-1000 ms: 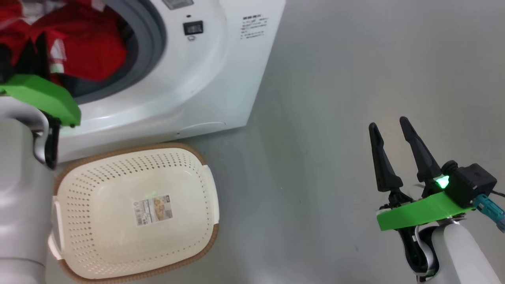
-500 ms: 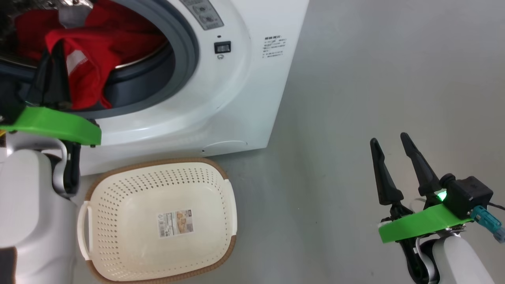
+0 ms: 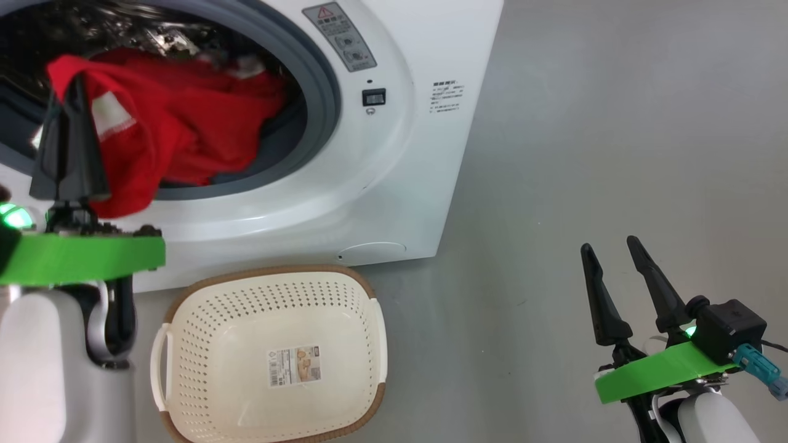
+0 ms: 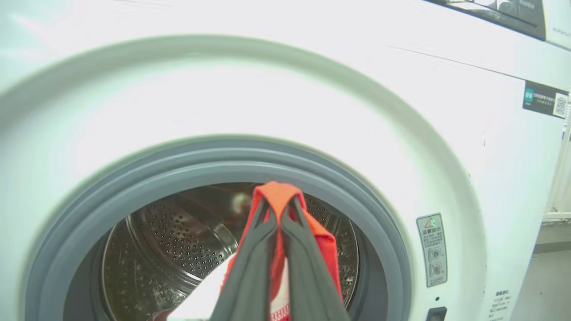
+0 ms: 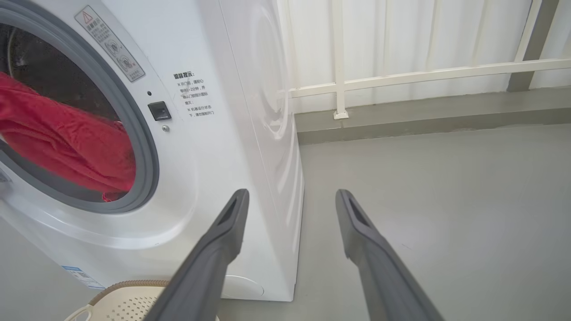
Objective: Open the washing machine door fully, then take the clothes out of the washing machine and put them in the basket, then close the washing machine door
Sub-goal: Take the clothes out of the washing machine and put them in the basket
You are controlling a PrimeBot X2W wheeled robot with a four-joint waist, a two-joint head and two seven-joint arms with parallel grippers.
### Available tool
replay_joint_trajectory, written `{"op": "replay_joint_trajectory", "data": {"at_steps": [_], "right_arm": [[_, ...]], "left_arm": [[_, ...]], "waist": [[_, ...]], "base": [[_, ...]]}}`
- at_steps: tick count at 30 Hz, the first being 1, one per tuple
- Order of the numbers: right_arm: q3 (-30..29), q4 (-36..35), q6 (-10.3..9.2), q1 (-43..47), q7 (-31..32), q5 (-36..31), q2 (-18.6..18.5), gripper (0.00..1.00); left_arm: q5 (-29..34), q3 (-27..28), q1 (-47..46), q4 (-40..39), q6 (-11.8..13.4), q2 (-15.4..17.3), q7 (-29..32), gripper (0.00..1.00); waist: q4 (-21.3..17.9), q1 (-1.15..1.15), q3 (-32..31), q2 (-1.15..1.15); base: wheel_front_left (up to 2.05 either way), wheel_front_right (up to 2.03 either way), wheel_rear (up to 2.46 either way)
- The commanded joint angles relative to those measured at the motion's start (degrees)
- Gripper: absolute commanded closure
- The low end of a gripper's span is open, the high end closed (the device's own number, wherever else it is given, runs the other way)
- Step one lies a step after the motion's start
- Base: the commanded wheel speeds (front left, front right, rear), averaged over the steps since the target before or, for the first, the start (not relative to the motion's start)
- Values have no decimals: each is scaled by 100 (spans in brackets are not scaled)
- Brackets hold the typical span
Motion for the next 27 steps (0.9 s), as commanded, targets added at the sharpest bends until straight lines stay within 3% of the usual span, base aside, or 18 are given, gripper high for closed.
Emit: {"op": "replay_joint_trajectory", "data": {"at_steps": [1,9,15,27], "right_arm": [[89,-142,36,51,-37,-37,-57,0],[72,-167,36,100,-37,-34,-94,0],[71,-170,36,97,-37,-36,-99,0],[73,-209,36,-47,-37,-27,-78,0]], "left_arm": [[-43,161,117,-352,-30,159,-43,100],[71,115,569,-1711,-31,25,-43,100],[153,8,945,-2158,-31,-60,-43,100],[49,-185,1675,-1353,-11,-151,-43,100]], "waist": [[36,0,-24,0],[107,0,-28,0],[115,0,-2,0],[69,0,279,0]], "base": [[0,0,0],[0,0,0],[0,0,0],[0,0,0]]}}
